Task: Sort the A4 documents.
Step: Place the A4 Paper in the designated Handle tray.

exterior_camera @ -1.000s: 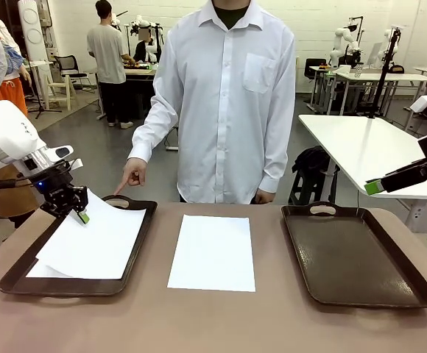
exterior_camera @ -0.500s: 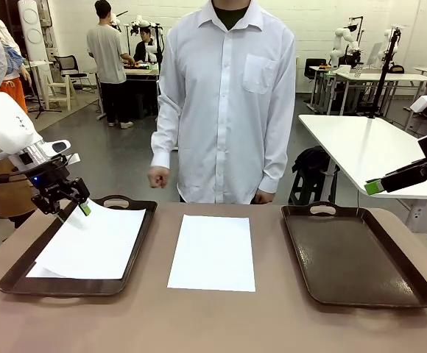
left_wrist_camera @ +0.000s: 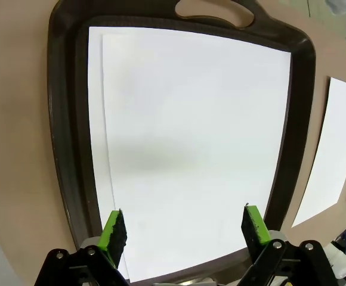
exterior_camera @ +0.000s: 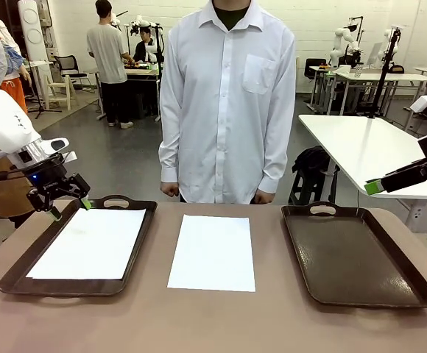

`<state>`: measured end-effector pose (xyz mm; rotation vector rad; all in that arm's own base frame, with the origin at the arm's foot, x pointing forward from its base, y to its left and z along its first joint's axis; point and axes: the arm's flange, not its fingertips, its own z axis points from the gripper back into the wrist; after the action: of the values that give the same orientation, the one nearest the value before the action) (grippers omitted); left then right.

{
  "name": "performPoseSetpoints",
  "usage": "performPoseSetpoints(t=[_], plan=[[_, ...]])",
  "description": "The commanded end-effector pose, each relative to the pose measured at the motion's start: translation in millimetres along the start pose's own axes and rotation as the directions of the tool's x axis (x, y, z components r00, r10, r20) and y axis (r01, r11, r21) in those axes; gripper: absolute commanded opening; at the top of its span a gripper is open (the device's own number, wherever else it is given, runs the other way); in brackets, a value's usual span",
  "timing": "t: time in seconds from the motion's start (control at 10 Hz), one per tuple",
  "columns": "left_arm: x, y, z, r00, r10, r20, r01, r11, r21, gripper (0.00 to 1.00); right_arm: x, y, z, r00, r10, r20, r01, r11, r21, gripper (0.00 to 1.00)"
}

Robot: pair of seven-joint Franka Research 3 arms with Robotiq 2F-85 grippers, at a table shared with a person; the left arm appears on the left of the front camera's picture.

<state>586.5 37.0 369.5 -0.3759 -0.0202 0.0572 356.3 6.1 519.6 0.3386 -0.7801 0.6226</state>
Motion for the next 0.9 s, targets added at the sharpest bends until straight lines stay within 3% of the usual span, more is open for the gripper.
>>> performPoseSetpoints(t=[0.0,0.8], plan=[[0.1,0.2,-3.0,1.000,-0.028,-0.012,0.028,1.000,-0.004,1.00,-0.3,0.1,-0.7,1.000,0.000,-0.001,0.000,1.000,0.002,1.00],[0.1,0.2,-3.0,1.000,-0.028,-0.012,0.028,1.000,-0.004,1.00,-0.3,0.1,-0.7,1.000,0.000,-0.001,0.000,1.000,0.002,1.00]])
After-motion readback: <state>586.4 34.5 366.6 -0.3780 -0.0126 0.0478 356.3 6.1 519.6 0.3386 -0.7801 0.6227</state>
